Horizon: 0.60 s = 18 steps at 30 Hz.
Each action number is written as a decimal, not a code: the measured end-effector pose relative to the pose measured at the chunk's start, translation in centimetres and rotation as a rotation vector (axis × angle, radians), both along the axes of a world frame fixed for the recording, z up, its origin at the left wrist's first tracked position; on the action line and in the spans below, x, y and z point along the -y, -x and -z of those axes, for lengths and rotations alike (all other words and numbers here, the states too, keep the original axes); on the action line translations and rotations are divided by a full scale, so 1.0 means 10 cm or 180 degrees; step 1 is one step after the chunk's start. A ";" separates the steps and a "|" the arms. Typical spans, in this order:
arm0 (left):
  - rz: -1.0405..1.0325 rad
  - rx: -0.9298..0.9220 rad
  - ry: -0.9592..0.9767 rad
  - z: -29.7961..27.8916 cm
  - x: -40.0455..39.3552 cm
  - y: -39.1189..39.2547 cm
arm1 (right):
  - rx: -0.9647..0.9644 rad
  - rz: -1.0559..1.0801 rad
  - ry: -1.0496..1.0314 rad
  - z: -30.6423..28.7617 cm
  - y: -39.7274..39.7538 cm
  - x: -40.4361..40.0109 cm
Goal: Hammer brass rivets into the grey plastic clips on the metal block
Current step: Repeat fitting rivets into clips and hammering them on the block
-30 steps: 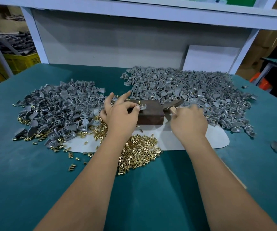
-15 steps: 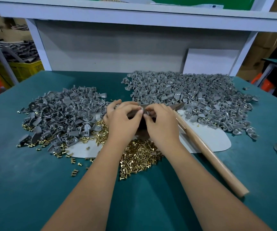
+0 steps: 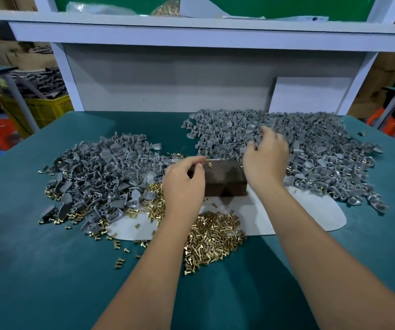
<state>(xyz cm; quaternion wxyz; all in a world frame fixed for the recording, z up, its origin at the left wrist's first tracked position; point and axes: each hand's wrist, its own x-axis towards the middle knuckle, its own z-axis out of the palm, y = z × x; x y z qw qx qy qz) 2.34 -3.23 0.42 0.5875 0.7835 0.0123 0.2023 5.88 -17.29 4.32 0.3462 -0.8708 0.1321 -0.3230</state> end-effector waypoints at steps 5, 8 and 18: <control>-0.0156 0.0088 0.0091 0.00 0.00 -0.01 | -0.0110 -0.0621 0.1086 0.37 0.13 -0.36; -0.0468 0.0072 0.0093 -0.03 -0.14 -0.03 | 0.0051 -0.0880 0.1801 0.40 0.17 -0.35; -0.0826 -0.0282 -0.1923 0.01 -0.54 -0.04 | 0.0869 -0.1732 0.1790 0.29 0.45 -0.41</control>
